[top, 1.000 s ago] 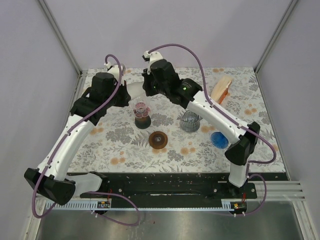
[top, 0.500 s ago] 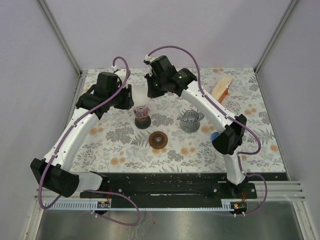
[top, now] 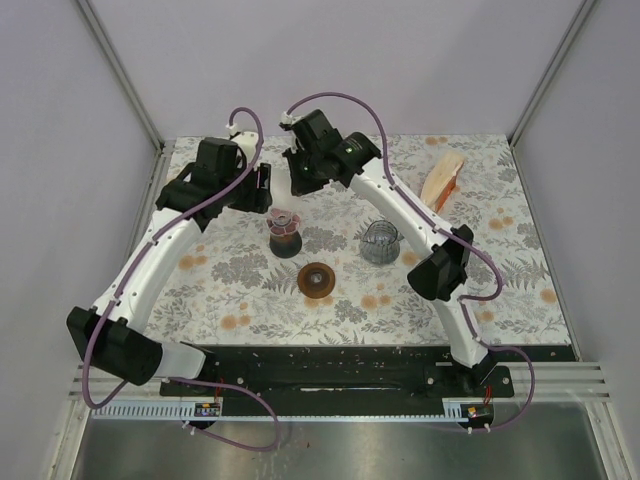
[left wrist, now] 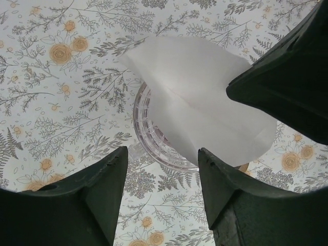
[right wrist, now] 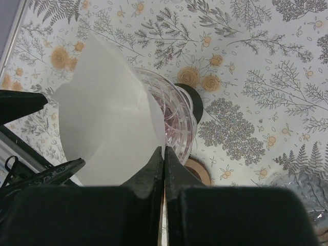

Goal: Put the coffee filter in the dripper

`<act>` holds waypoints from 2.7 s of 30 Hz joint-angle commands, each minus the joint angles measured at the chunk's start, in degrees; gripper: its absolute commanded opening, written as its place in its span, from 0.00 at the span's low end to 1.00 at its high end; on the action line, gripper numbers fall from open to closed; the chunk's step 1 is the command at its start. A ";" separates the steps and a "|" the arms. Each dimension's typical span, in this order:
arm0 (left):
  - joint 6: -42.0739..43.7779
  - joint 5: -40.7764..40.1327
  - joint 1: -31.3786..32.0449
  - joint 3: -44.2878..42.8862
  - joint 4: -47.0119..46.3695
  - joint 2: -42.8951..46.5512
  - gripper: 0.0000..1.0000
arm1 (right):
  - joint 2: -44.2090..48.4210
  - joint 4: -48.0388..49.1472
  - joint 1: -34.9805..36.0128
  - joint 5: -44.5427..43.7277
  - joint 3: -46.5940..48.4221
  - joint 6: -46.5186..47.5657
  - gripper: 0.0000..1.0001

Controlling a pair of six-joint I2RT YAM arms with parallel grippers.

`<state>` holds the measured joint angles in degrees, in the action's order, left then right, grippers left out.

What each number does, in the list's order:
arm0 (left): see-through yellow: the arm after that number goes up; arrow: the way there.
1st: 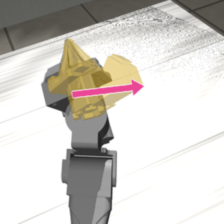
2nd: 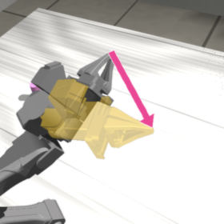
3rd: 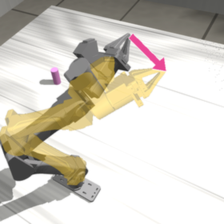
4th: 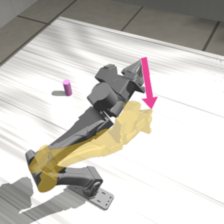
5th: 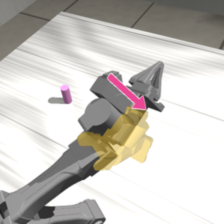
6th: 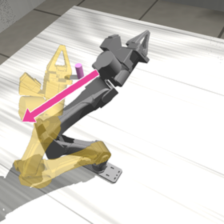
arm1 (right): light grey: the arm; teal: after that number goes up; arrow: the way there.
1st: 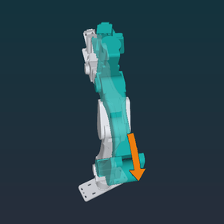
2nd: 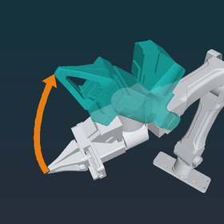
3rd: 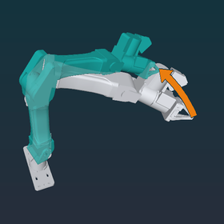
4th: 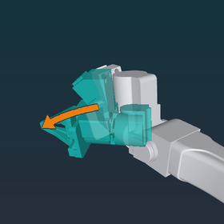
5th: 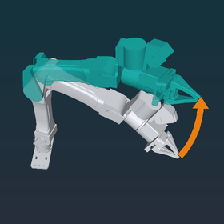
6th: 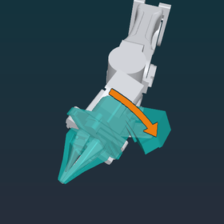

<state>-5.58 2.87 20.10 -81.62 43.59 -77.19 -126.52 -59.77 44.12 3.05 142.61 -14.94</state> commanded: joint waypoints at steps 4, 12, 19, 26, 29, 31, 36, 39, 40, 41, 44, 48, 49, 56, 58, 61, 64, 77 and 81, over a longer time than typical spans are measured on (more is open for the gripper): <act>0.57 -0.85 -1.46 -2.22 -2.72 -1.91 0.62 | -1.89 -0.88 -0.70 1.87 4.00 1.75 0.00; 0.93 1.52 -2.34 -2.48 -3.25 -1.83 0.68 | -2.15 -0.70 -1.14 1.61 6.28 2.99 0.35; 1.98 2.31 -2.69 -3.71 -3.25 -1.30 0.95 | -1.19 -0.09 -1.14 0.21 7.95 5.35 0.58; 3.12 2.13 -4.10 -5.91 -4.04 0.98 0.99 | 1.27 3.68 -1.14 -2.70 8.66 10.10 0.60; 4.00 3.53 -5.67 -5.92 -4.22 2.22 0.99 | 2.15 6.24 -1.14 -1.48 6.72 11.42 0.54; 4.79 5.38 -7.35 -5.30 -4.30 2.92 0.99 | 1.72 6.68 -1.05 2.03 6.19 12.39 0.44; 13.65 13.54 -11.56 0.31 -5.01 5.29 0.99 | -1.44 3.79 -0.09 6.97 6.89 14.59 0.15; 19.28 17.77 -12.54 4.97 -4.92 7.04 0.99 | -2.94 1.59 0.44 8.11 6.81 17.66 0.07; 20.51 18.22 -12.54 6.46 -5.18 7.57 0.97 | -3.20 1.06 0.53 7.68 6.72 17.92 0.05; 21.92 18.65 -12.71 8.04 -5.53 8.19 0.96 | -3.73 0.53 0.88 6.80 6.63 18.19 0.02; 24.74 19.01 -12.89 12.44 -7.64 9.34 0.88 | -5.49 -0.08 1.85 6.09 6.81 19.07 0.00; 24.48 18.22 -13.15 15.09 -10.54 8.11 0.76 | -8.04 -0.35 3.34 6.01 9.09 20.30 0.00; 24.31 18.57 -13.33 15.09 -10.98 7.76 0.75 | -8.65 -0.35 3.69 5.31 9.62 20.56 0.00; 22.81 24.98 -14.47 13.69 -11.51 7.23 0.75 | -11.46 -0.26 4.48 3.02 10.32 20.92 0.00; 21.85 26.12 -15.08 13.07 -11.51 6.79 0.75 | -12.34 -0.26 4.57 2.93 10.59 20.92 0.00; 19.22 28.76 -16.84 11.32 -11.51 5.91 0.80 | -13.40 -0.52 4.57 2.58 10.76 20.91 0.00; 16.05 30.17 -18.25 9.21 -11.60 4.51 0.83 | -14.02 -0.79 4.57 2.22 10.76 21.00 0.00; 6.99 33.78 -18.34 5.16 -13.97 -4.19 0.82 | -13.05 1.06 4.57 6.27 11.12 19.69 0.00; 6.20 32.81 -18.34 4.99 -13.97 -5.43 0.68 | -12.26 1.93 4.49 7.67 11.03 19.33 0.00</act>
<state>2.63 34.70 1.85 -74.04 31.99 -82.08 -140.33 -59.81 48.36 7.38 151.30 4.84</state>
